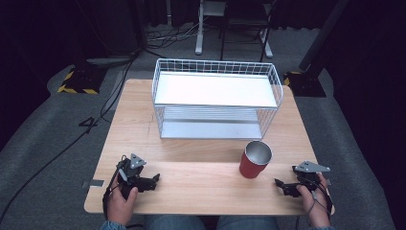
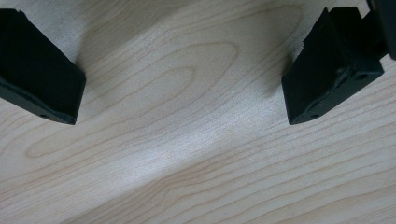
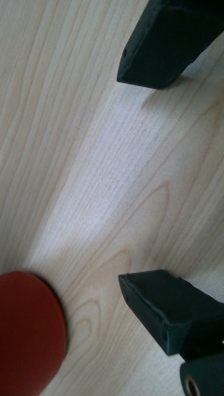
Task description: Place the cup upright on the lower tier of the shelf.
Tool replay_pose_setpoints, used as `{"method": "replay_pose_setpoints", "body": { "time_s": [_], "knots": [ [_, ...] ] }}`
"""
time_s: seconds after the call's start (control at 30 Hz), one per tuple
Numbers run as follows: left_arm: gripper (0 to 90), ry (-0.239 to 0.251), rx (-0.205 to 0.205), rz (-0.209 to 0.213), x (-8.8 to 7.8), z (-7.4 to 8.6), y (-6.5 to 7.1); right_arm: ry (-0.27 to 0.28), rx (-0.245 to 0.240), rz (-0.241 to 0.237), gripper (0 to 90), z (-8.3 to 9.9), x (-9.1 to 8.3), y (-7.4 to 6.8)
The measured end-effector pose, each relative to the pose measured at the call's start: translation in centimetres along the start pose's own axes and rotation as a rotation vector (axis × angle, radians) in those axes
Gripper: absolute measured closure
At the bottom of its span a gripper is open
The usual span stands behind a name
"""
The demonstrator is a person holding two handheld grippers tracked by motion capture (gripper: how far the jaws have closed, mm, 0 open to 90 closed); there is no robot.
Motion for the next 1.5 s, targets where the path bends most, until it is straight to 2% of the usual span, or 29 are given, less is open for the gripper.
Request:
{"method": "replay_pose_setpoints", "body": {
  "time_s": [0.2,0.4,0.73,0.77,0.87,0.97,1.07,1.1,1.13,1.17,1.2,1.4,1.5],
  "knots": [
    [0.0,-0.001,-0.002,-0.001,0.0,0.0,0.0,-0.002,-0.013,-0.010,4.6,0.2,-0.1,-0.1],
    [0.0,0.000,-0.002,-0.001,0.0,0.0,0.0,-0.012,-0.025,-0.018,0.3,0.1,0.0,-0.2],
    [0.0,-0.003,0.002,0.000,0.1,-0.3,0.0,-0.010,-0.038,-0.038,0.7,0.2,-0.1,-0.2],
    [0.0,-0.001,-0.002,-0.001,0.2,-0.3,-0.1,-0.003,-0.041,-0.047,3.4,0.2,-0.1,-0.3],
    [0.0,-0.001,-0.003,-0.002,0.3,-0.6,-0.1,0.038,-0.026,-0.077,18.1,0.3,-0.5,-0.4],
    [0.0,-0.003,-0.008,-0.004,0.6,-1.0,-0.1,0.079,0.000,-0.112,16.1,0.6,-0.9,-0.6],
    [0.0,0.000,-0.010,-0.006,0.7,-1.3,-0.1,0.147,0.036,-0.137,16.0,0.8,-1.5,-0.7],
    [0.0,0.000,-0.010,-0.006,0.7,-1.3,-0.1,0.147,0.036,-0.137,16.0,0.8,-1.5,-0.7],
    [0.0,-0.002,-0.011,-0.007,0.9,-1.5,-0.1,0.211,0.069,-0.152,15.9,1.0,-2.0,-0.7],
    [0.0,-0.002,-0.011,-0.007,0.9,-1.5,-0.1,0.211,0.069,-0.152,15.9,1.0,-2.0,-0.7],
    [0.0,-0.001,-0.014,-0.006,1.0,-1.7,0.0,0.257,0.085,-0.157,15.9,1.2,-2.4,-0.7],
    [0.0,-0.002,-0.015,-0.009,1.3,-2.3,0.2,0.343,0.105,-0.152,16.0,1.8,-3.2,-1.1],
    [0.0,-0.001,-0.020,-0.011,1.4,-2.3,0.3,0.361,0.109,-0.155,15.9,1.8,-3.4,-1.4]
  ]
}}
Point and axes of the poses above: each handheld gripper's, and its own axes: x roughly forward along the jaws, z roughly out of its underside, y roughly to its right, the point moved 2 cm from there along x, roughly forward along the jaws, and after that the axes turned 11 degrees about -y, right-handed, at the moved point
